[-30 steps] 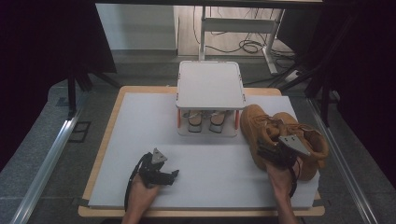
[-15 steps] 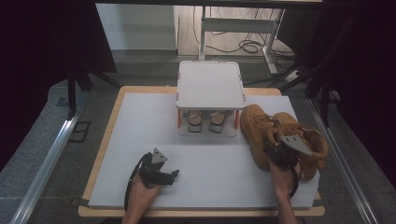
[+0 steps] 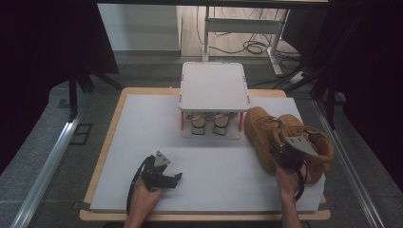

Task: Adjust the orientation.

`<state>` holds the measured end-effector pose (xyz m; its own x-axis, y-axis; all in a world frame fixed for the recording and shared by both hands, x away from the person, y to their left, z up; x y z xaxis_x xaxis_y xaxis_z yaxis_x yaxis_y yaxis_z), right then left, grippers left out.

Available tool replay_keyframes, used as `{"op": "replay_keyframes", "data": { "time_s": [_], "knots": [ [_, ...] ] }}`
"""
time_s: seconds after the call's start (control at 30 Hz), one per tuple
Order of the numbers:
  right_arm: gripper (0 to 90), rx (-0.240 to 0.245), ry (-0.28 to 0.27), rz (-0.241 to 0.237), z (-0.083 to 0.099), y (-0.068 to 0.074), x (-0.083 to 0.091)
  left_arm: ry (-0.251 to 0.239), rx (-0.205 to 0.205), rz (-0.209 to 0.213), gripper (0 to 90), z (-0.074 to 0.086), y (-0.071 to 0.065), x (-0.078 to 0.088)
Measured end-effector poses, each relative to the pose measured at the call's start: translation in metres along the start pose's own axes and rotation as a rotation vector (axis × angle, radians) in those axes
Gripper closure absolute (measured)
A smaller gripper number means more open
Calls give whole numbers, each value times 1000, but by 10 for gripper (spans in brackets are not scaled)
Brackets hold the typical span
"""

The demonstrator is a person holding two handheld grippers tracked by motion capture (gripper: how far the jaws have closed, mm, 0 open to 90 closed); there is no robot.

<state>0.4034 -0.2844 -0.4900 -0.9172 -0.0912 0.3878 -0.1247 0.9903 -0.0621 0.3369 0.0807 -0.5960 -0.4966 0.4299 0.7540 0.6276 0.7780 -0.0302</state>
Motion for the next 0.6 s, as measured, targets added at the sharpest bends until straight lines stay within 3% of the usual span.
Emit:
{"op": "replay_keyframes", "data": {
  "time_s": [0.3,0.6],
  "knots": [
    [552,-6,-16,-16,-10,1,8,0,0,0,131,0,0,0],
    [554,-3,-70,-14,-28,-1,20,-3,4,0,131,0,0,0]
  ]
}}
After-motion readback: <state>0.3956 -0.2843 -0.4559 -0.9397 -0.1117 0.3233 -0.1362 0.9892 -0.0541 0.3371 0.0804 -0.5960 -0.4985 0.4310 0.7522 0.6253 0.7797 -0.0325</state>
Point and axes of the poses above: each handheld gripper's, and its own axes: x roughly backward along the jaws, z roughly out of its underside, y roughly to its left, the point moved 10 cm from there along -x, roughly forward along the jaws, and after that the axes turned 3 degrees about y, right-handed, at the moved point
